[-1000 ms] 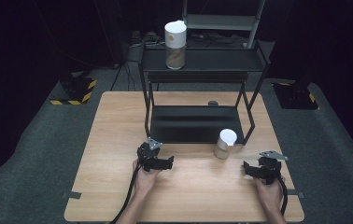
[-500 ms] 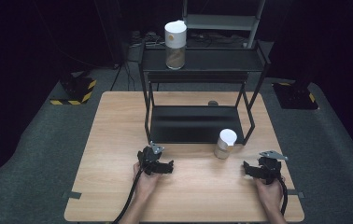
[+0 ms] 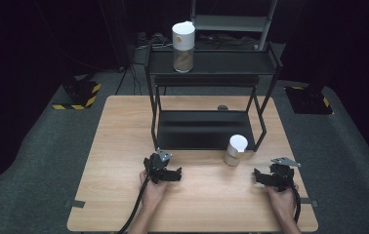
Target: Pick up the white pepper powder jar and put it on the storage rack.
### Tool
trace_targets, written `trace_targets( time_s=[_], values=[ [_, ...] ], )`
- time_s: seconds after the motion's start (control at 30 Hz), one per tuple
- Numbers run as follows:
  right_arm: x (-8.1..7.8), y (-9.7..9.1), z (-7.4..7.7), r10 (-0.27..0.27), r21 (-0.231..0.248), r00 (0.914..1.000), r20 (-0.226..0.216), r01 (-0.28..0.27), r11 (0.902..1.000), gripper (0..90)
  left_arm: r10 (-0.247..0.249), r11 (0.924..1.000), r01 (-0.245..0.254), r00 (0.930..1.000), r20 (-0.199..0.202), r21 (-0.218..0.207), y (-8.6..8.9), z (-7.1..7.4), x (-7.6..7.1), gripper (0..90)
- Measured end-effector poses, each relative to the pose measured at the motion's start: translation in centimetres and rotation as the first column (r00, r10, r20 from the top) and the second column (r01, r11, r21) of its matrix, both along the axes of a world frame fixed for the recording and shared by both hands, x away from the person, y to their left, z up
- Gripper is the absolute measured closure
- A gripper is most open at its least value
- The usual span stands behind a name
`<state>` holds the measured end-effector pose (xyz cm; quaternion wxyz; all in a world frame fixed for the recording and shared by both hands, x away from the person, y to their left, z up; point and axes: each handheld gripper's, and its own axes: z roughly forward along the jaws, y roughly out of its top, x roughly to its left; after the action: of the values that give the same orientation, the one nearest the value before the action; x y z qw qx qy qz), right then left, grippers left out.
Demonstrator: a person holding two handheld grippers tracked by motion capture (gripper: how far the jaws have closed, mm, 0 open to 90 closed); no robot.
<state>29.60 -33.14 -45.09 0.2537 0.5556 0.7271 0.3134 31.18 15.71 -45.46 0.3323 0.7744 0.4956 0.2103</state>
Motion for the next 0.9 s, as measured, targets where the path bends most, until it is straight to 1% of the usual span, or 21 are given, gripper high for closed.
trace_targets(
  time_s=[0.1,0.27,0.33,0.37,0.4,0.43,0.47,0.5,0.53,0.57,0.6,0.7,0.73,0.77,0.8,0.83,0.9],
  values=[
    [0.2,0.1,0.0,-0.002,-0.001,1.0000,-0.005,0.002,1.0000,4.9,0.000,1.0000,0.000,1.0000,0.000,0.001,0.0,0.0,0.0,2.0],
    [0.2,0.1,0.2,0.004,-0.002,0.9999,-0.015,-0.004,1.0000,5.1,0.001,1.0000,-0.001,1.0000,0.001,0.002,0.0,0.0,0.0,2.1],
    [0.2,0.0,0.3,0.022,0.004,0.9996,-0.019,-0.022,0.9998,5.3,0.001,1.0000,-0.001,1.0000,0.002,0.002,-0.1,0.0,-0.1,2.1],
    [0.2,0.0,0.3,0.022,0.004,0.9996,-0.019,-0.022,0.9998,5.3,0.001,1.0000,-0.001,1.0000,0.002,0.002,-0.1,0.0,-0.1,2.2],
    [0.1,0.0,0.4,0.037,0.006,0.9991,-0.020,-0.037,0.9993,5.2,0.001,1.0000,-0.001,1.0000,0.002,0.003,-0.1,0.0,-0.1,2.2],
    [-0.1,0.1,0.4,0.071,0.008,0.9974,-0.013,-0.071,0.9975,5.1,0.002,1.0000,-0.002,1.0000,0.003,0.004,-0.1,0.0,-0.1,2.2],
    [-0.3,0.1,0.4,0.088,0.012,0.9961,-0.008,-0.088,0.9961,5.0,0.002,1.0000,-0.002,1.0000,0.003,0.003,-0.1,0.0,-0.1,2.2],
    [-0.3,0.1,0.4,0.088,0.012,0.9961,-0.008,-0.088,0.9961,5.0,0.002,1.0000,-0.002,1.0000,0.003,0.003,-0.1,0.0,-0.1,2.2],
    [-0.4,0.1,0.4,0.103,0.022,0.9947,-0.006,-0.102,0.9945,5.0,0.002,1.0000,-0.002,1.0000,0.003,0.003,-0.1,0.0,-0.1,2.2],
    [-0.5,0.0,0.3,0.141,0.036,0.9900,0.002,-0.141,0.9893,5.3,0.002,1.0000,-0.002,1.0000,0.003,0.003,-0.1,0.0,-0.1,2.2],
    [-0.4,0.0,0.3,0.164,0.044,0.9864,0.003,-0.164,0.9854,5.4,0.003,1.0000,-0.003,1.0000,0.003,0.003,-0.1,0.0,-0.1,2.2],
    [-0.3,0.4,0.4,0.217,0.053,0.9761,0.014,-0.218,0.9746,5.3,0.002,1.0000,-0.002,1.0000,0.002,0.003,-0.1,0.0,-0.1,2.3],
    [-0.3,0.4,0.4,0.217,0.053,0.9761,0.014,-0.218,0.9746,5.3,0.002,1.0000,-0.002,1.0000,0.002,0.003,-0.1,0.0,-0.1,2.3],
    [-0.1,0.6,0.5,0.242,0.066,0.9699,0.021,-0.243,0.9677,5.7,0.002,1.0000,-0.002,1.0000,0.003,0.003,-0.1,0.0,-0.1,2.3],
    [-0.1,0.6,0.5,0.242,0.066,0.9699,0.021,-0.243,0.9677,5.7,0.002,1.0000,-0.002,1.0000,0.003,0.003,-0.1,0.0,-0.1,2.3],
    [0.2,0.8,0.6,0.250,0.079,0.9679,0.024,-0.251,0.9648,5.7,0.002,1.0000,-0.002,1.0000,0.003,0.004,-0.1,0.0,-0.1,2.3],
    [0.4,1.1,0.6,0.253,0.089,0.9668,0.032,-0.255,0.9628,5.9,0.003,1.0000,-0.003,1.0000,0.003,0.005,-0.1,0.0,-0.1,2.3]
  ],
)
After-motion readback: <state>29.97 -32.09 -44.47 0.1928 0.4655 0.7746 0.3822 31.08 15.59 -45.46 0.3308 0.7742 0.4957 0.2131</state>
